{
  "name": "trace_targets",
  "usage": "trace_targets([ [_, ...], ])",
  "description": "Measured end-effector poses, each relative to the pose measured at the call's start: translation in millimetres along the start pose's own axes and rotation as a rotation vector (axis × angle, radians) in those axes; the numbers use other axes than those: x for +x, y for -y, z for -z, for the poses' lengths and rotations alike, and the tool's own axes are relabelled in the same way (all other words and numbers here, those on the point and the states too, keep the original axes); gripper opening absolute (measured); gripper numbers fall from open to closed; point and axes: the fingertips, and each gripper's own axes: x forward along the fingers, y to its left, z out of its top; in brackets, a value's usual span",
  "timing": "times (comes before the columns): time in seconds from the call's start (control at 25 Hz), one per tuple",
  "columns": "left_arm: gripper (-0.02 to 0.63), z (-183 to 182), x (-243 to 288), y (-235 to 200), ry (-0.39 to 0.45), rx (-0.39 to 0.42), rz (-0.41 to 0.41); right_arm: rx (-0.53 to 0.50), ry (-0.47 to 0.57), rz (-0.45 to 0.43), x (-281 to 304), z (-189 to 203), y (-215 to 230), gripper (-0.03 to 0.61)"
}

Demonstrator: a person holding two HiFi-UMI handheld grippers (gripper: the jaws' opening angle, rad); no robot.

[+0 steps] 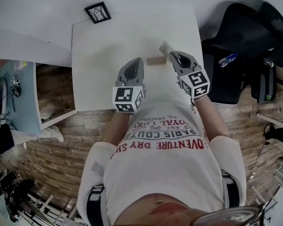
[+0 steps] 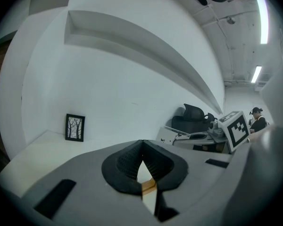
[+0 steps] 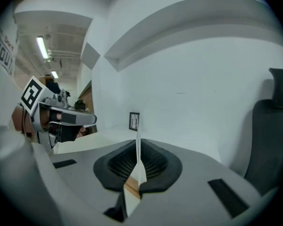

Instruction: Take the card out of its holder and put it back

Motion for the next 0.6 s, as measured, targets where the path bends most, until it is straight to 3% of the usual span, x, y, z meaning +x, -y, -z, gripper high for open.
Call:
trace_targets([
  [0.24, 0.025, 9, -1, -6, -0.019, -0.009, -0.039, -0.182, -0.044, -0.232, 18, -12, -11, 0.035],
  [0.6, 0.025, 20, 1, -11, -0.042, -0.028, -0.096, -0.283, -0.063, -0.590, 32, -5, -34, 0.035],
])
